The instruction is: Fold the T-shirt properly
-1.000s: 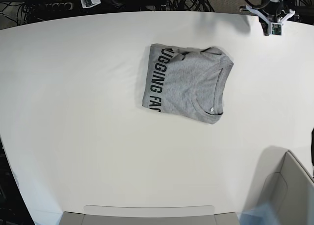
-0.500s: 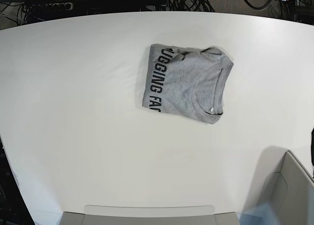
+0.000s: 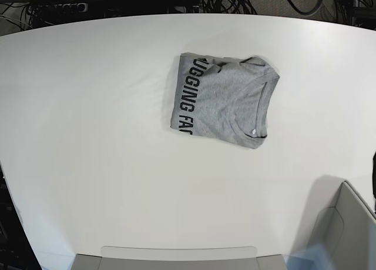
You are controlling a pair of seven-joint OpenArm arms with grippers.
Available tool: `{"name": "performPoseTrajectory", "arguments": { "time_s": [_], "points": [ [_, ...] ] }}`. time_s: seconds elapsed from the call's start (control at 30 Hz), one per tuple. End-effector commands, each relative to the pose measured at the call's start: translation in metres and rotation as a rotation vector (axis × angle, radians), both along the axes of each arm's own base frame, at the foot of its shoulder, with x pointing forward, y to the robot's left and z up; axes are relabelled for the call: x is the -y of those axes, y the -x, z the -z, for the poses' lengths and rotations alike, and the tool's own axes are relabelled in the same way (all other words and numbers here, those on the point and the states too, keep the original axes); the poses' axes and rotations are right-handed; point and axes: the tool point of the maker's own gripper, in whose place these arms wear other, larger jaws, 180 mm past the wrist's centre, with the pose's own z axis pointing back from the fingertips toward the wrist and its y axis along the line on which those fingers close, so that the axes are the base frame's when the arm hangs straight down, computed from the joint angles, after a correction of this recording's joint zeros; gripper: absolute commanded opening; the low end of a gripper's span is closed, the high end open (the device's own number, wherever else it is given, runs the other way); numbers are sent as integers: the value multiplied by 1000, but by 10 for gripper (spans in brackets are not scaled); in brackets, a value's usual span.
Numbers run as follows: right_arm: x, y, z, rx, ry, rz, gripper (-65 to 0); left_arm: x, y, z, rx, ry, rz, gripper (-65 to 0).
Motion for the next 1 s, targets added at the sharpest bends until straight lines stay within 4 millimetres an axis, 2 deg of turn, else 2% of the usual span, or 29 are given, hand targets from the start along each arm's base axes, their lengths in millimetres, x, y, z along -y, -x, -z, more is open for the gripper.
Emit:
{"name": "performPoseTrajectory", "arguments": {
  "time_s": [0.0, 0.17, 0.33, 0.43, 0.5, 0.63, 0.77, 0.87, 0.97],
  "points": [
    [5, 9, 1, -16, -6, 9, -646, 5, 7, 0, 7, 5, -9, -650],
    [31, 6, 27, -4, 51, 74, -646, 38, 11, 30, -43, 128, 19, -650],
    [66, 8, 58, -93, 132, 117, -645, 54, 4, 54, -80, 235, 42, -650],
    [87, -2, 71, -139, 180, 99, -645, 74, 4, 65, -116, 321, 77, -650],
    [92, -7, 78, -167, 195, 98, -645, 85, 2, 72, -144, 361, 108, -650],
    [108, -24, 85, -194, 237, 121, -645, 80, 5, 91, -301, 274, 217, -650],
    [124, -74, 91, -121, 322, 111, -644, 66, 6, 107, -513, 168, 314, -650],
    [148, -93, 90, -97, 490, 81, -643, 58, -6, 112, -575, 108, 359, -650],
    [147, -116, 93, -69, 586, 26, -642, 57, -20, 114, -563, 103, 364, -650]
  ]
}}
